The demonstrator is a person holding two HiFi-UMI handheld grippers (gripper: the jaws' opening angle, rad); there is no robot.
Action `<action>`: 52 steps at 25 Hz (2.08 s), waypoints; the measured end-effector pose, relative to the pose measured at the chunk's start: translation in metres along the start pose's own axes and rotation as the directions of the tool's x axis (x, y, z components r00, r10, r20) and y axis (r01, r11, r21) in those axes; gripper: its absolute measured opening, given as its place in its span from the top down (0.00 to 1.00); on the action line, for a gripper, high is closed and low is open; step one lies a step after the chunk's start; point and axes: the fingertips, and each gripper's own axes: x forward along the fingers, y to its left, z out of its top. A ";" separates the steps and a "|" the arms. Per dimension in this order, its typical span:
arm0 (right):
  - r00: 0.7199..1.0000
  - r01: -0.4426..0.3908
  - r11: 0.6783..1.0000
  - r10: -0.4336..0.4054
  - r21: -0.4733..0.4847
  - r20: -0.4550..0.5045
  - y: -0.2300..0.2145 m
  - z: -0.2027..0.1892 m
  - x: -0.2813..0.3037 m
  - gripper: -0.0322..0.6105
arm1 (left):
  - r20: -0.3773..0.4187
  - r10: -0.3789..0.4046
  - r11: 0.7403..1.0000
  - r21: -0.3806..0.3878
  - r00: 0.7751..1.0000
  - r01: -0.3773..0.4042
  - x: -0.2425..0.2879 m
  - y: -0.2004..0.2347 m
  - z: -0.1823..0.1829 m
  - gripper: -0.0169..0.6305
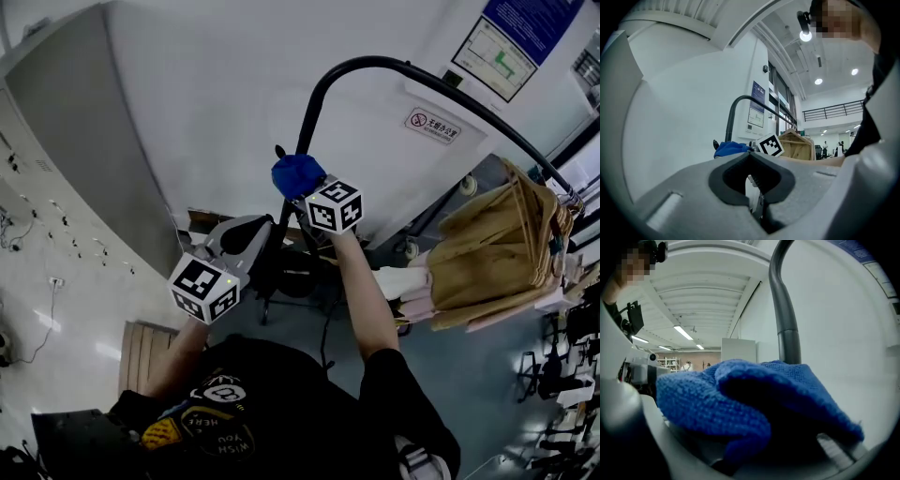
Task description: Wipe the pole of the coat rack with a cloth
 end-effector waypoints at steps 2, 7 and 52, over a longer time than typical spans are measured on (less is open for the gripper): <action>1.000 -0.005 1.000 0.005 0.012 0.006 0.000 0.004 -0.001 0.93 | -0.003 -0.010 1.000 0.002 1.000 0.010 0.000 0.000 -0.001 0.97; 0.991 0.004 1.000 -0.001 -0.020 0.136 0.000 0.076 -0.022 0.93 | -0.004 -0.019 1.000 -0.001 1.000 0.019 -0.001 0.003 0.001 0.97; 0.900 0.125 0.948 0.016 -0.291 0.436 -0.003 0.190 -0.069 0.93 | 0.011 -0.006 0.998 -0.065 1.000 0.007 -0.025 0.003 0.002 0.97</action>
